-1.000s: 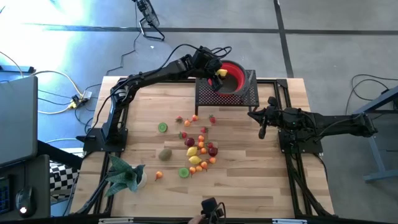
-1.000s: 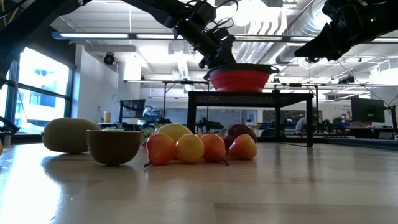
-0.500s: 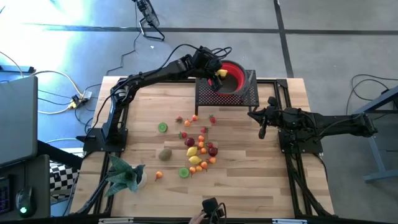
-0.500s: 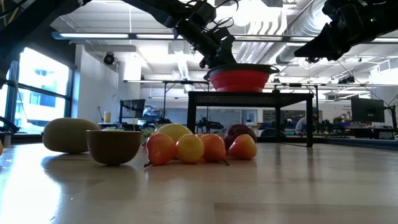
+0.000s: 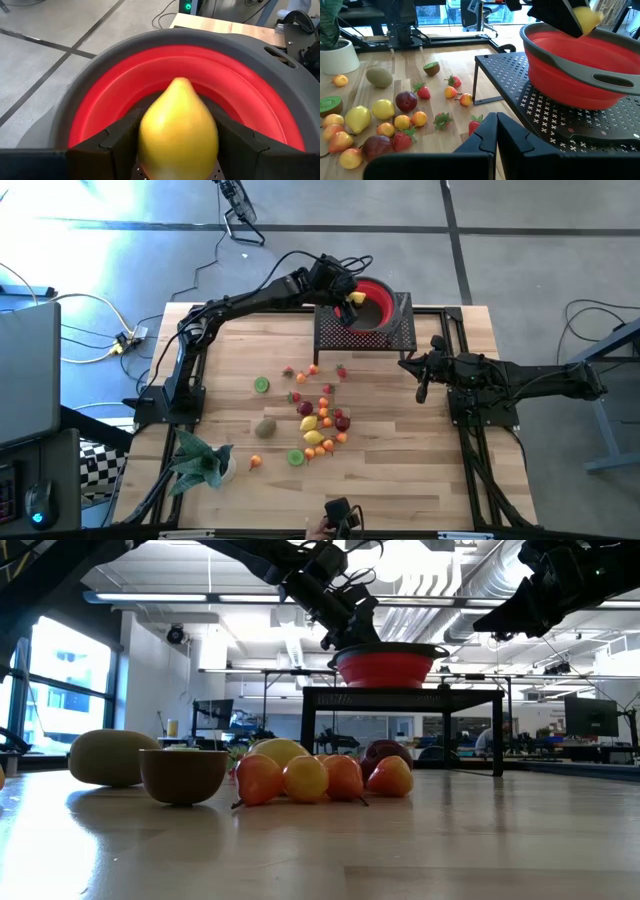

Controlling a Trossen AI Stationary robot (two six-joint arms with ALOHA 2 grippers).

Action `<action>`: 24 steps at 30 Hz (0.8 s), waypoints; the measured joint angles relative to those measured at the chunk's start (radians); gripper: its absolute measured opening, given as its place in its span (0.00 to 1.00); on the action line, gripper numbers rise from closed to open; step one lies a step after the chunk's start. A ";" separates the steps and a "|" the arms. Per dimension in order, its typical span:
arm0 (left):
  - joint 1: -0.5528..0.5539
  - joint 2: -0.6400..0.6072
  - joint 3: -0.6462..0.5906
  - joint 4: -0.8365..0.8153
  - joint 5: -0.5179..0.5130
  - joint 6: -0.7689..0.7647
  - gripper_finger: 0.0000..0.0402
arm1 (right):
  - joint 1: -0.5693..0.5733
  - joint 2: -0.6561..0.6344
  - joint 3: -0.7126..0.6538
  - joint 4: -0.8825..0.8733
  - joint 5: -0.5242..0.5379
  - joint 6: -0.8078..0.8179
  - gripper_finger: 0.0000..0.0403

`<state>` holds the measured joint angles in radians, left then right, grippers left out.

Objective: Pick & Place Fruit
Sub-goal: Put the lemon into the strainer on the shelf, then put the half kiwi into the strainer on the shelf

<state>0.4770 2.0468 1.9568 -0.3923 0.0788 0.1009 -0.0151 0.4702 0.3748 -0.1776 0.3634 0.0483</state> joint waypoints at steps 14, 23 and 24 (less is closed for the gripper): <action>0.000 0.000 0.000 -0.008 0.000 -0.003 0.82 | 0.000 0.000 0.000 0.000 0.000 0.000 0.01; 0.000 0.000 0.000 -0.008 0.000 -0.002 0.82 | 0.000 0.000 0.000 0.000 0.000 0.000 0.01; 0.000 0.000 0.000 -0.008 0.000 -0.002 0.82 | 0.000 0.000 0.000 0.000 0.000 0.000 0.01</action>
<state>0.4770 2.0468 1.9564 -0.4004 0.0784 0.0990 -0.0153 0.4704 0.3748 -0.1780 0.3635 0.0479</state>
